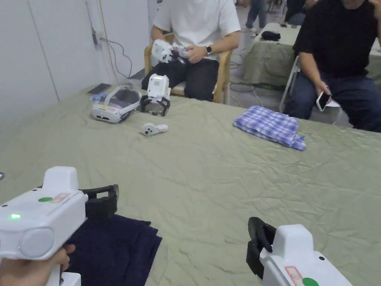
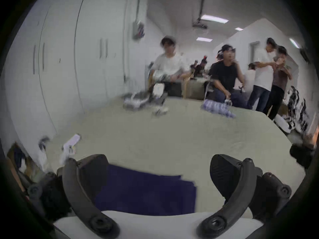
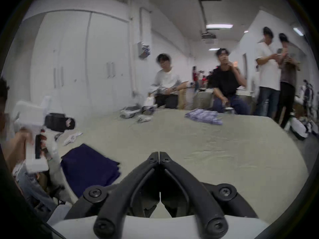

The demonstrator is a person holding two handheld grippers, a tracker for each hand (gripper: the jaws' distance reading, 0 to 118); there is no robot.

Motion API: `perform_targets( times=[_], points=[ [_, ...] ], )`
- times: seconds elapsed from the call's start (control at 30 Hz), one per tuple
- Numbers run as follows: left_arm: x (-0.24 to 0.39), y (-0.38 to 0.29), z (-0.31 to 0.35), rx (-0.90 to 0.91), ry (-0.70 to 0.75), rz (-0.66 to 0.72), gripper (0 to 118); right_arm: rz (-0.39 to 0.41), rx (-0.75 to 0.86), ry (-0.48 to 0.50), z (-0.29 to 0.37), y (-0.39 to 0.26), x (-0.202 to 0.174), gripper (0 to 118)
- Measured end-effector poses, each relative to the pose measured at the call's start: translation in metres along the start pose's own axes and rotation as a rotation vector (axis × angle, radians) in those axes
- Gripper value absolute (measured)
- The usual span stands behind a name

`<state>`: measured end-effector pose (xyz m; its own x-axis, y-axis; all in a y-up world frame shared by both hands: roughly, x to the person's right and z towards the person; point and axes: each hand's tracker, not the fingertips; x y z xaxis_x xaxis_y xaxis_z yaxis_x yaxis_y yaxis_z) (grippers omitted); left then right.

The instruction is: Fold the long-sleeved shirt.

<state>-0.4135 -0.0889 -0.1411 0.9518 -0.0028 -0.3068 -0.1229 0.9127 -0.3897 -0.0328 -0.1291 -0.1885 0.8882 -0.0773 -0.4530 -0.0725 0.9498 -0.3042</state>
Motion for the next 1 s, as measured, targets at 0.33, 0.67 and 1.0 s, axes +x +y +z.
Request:
perform_targets(
  times=[0.33,0.67,1.0],
  points=[
    [0.223,0.037,0.081,0.341,-0.172,0.012,66,0.022,0.202,-0.446,0.123,0.060,0.133,0],
    [0.287,0.069,0.108,0.388,-0.313,-0.039,111,0.022,0.288,-0.516,0.168,0.095,0.166,111],
    [0.281,0.080,0.118,0.362,-0.252,-0.035,111,0.035,0.316,-0.489,0.162,0.102,0.170,118]
  ],
)
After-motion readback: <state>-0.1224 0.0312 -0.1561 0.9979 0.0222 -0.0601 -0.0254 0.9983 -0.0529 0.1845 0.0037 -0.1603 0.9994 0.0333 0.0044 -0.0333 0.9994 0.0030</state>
